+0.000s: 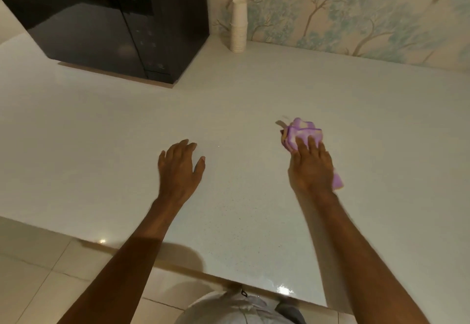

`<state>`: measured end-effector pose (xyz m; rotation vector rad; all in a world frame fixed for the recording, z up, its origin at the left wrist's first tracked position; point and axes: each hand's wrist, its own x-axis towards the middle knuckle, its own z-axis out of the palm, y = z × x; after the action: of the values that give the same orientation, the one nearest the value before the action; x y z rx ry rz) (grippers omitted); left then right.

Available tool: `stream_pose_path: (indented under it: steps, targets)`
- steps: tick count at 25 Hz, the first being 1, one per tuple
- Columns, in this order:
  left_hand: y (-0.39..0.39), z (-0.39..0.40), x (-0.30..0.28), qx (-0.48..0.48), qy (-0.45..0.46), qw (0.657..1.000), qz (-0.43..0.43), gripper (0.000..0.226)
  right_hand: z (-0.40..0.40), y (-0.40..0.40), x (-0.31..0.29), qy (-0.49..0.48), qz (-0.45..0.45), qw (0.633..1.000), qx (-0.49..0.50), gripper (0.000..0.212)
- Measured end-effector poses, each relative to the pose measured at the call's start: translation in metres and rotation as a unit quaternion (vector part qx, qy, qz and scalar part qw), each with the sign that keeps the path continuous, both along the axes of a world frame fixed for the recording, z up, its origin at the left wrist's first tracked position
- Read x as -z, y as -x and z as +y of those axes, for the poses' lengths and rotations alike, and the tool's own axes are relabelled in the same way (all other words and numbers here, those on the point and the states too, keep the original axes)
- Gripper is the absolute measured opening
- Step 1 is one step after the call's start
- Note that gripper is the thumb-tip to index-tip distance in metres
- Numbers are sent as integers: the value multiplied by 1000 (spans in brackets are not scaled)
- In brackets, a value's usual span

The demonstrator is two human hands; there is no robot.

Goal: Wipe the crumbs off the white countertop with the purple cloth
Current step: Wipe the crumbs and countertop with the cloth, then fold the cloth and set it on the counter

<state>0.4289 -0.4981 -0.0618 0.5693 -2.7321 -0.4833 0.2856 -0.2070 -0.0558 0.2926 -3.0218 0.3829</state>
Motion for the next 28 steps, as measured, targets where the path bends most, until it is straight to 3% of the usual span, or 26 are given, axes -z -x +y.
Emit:
stream_pose_path:
  steps: [2, 7, 11, 15, 18, 20, 23, 28]
  targets:
    - [22, 34, -4, 50, -22, 998, 18, 47, 11, -30, 2, 1, 3, 1000, -27, 49]
    - [73, 136, -24, 201, -39, 979, 13, 47, 54, -106, 6, 13, -28, 979, -204, 50]
    - [79, 189, -30, 329, -25, 943, -40, 49, 101, -118, -8, 26, -47, 970, -237, 47]
    - [72, 201, -25, 381, -3, 915, -130, 57, 125, -125, -18, 130, -19, 983, -127, 49]
    - [71, 188, -22, 382, 29, 912, -145, 56, 133, -134, -20, 99, 19, 994, -29, 57]
    - [70, 203, -25, 403, 32, 902, -152, 53, 157, -140, -20, 71, -8, 997, 9, 64]
    - [69, 201, -29, 401, 21, 904, -149, 50, 160, -136, -19, 53, -58, 996, 30, 64]
    - [70, 206, -31, 400, 32, 907, -130, 30, 157, -127, -21, 80, -103, 991, 27, 45]
